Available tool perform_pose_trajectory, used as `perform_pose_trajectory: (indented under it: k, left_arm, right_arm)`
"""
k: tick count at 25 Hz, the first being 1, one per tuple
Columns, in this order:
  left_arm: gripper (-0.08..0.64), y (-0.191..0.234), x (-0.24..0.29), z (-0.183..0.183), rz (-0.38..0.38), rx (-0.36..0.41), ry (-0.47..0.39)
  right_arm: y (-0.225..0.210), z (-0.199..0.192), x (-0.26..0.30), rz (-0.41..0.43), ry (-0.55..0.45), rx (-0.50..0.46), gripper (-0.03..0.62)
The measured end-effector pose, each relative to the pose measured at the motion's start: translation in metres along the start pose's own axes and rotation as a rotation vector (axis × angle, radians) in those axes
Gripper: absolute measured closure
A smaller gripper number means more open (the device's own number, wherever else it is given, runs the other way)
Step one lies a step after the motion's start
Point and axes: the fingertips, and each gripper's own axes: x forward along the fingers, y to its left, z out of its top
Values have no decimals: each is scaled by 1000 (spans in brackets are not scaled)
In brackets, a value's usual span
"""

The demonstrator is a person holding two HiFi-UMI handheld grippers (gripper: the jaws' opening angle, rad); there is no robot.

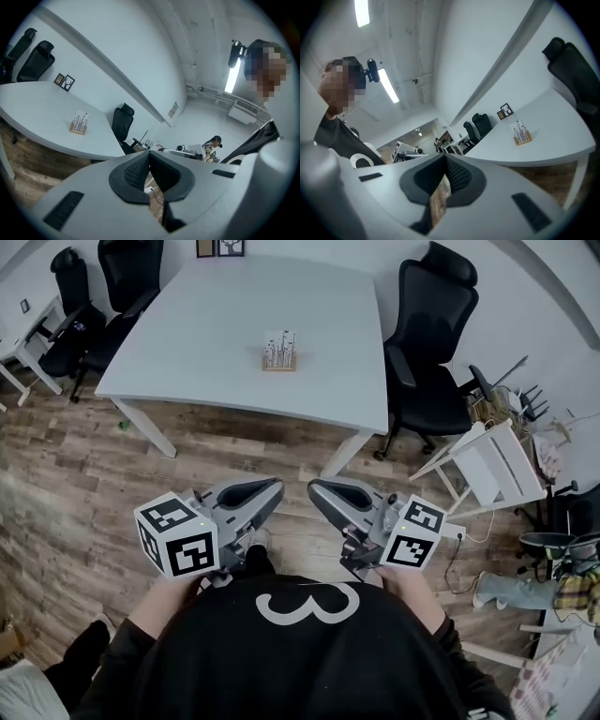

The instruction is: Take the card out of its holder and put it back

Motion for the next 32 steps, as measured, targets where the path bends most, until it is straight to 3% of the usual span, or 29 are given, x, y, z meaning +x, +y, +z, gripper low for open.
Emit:
perform_pose_trajectory:
  k: [6,11,16,24,32]
  left_arm:
    - [551,79,8,54,0,-28,8]
    - [551,107,7,66,4,-6,18]
    - [551,165,8,92,-26,-59,35]
    - [551,182,28,100,-44,-19,51]
    - [551,207,55,118,5,28,49]
  right_arm:
    - [-56,34,63,-21,0,16,586]
    - [-77,37,79,-39,1,22,586]
    - [-111,44,122,-79,19,43,586]
    - [-131,52,110,-156,2,59,586]
    - [-171,67,106,-151,-14,82,586]
